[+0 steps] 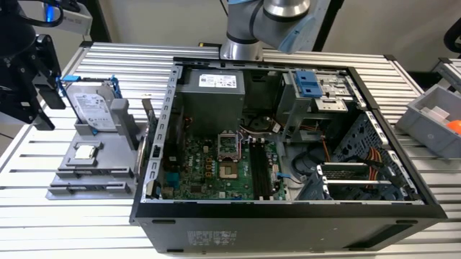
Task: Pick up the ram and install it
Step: 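Pick up the ram and move it above insertion slot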
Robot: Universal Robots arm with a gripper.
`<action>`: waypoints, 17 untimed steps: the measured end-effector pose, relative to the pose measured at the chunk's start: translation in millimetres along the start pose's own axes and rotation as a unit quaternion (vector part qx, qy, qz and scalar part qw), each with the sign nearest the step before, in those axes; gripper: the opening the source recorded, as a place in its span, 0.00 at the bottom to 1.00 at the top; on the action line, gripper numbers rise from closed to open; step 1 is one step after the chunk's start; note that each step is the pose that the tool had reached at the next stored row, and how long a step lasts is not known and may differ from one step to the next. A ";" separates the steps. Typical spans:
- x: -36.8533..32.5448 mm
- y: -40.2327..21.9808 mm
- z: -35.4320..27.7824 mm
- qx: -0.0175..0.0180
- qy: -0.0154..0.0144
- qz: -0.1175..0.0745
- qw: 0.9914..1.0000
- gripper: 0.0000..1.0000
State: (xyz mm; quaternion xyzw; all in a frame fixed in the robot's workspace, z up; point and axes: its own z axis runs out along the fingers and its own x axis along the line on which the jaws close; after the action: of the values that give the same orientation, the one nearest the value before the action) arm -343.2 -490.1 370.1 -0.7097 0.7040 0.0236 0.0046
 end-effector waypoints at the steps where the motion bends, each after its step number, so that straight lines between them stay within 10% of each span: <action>1: 0.1 0.0 0.1 0.000 0.000 0.000 1.000 1.00; 17: 6.6 -0.2 9.2 0.000 0.000 0.000 1.000 1.00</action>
State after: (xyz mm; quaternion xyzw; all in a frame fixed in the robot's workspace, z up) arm -343.2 -496.3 360.6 -0.7098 0.7040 0.0236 0.0046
